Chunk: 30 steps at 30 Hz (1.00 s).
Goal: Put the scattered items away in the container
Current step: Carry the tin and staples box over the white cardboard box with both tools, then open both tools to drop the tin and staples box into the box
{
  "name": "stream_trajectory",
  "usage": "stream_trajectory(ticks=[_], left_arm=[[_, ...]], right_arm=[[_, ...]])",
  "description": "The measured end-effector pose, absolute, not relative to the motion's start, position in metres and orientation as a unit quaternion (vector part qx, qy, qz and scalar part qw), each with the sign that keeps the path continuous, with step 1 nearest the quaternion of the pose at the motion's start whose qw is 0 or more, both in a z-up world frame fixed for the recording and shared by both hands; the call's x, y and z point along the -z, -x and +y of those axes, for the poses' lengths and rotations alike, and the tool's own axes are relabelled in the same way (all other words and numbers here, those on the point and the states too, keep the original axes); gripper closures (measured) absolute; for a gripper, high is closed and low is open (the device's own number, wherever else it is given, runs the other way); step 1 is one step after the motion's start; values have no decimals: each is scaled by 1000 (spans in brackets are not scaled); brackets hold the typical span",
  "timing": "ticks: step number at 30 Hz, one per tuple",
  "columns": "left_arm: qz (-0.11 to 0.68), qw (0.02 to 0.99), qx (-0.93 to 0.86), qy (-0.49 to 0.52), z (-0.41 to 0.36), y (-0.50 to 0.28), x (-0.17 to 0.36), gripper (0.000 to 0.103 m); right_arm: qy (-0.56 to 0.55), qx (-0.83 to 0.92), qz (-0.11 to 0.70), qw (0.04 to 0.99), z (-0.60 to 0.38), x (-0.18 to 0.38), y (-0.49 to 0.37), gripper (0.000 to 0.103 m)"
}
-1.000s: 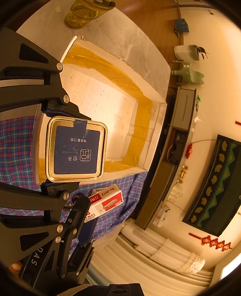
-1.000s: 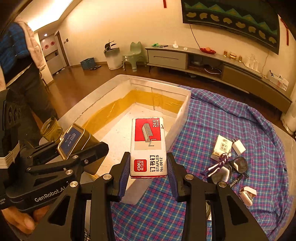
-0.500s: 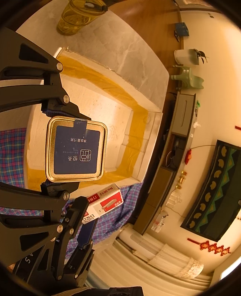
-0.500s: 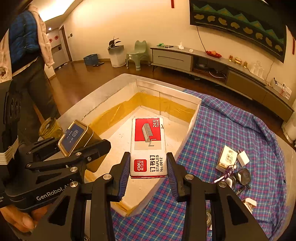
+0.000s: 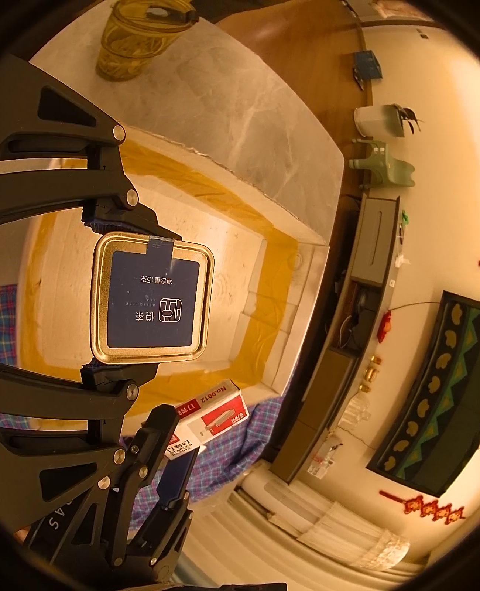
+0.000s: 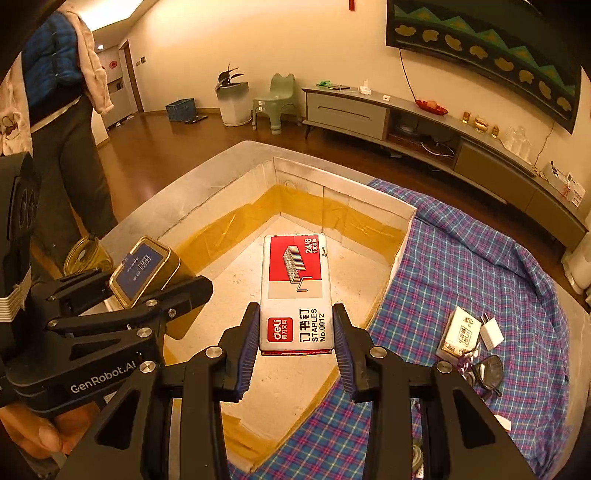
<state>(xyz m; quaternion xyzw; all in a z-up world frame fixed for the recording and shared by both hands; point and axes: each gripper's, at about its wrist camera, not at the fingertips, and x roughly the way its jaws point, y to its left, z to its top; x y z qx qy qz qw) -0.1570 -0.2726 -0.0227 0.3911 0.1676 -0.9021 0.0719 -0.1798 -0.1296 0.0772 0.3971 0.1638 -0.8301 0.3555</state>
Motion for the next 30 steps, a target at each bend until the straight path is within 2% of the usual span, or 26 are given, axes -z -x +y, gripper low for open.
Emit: stream_trajectory(ticks=[12, 30], left_arm=[[144, 79, 876, -453, -283, 198, 41, 50], [139, 76, 836, -526, -295, 241, 70, 50]], right_arm=[[-412, 819, 194, 348, -157, -61, 212, 63], [-449, 775, 284, 342, -198, -28, 260, 63]])
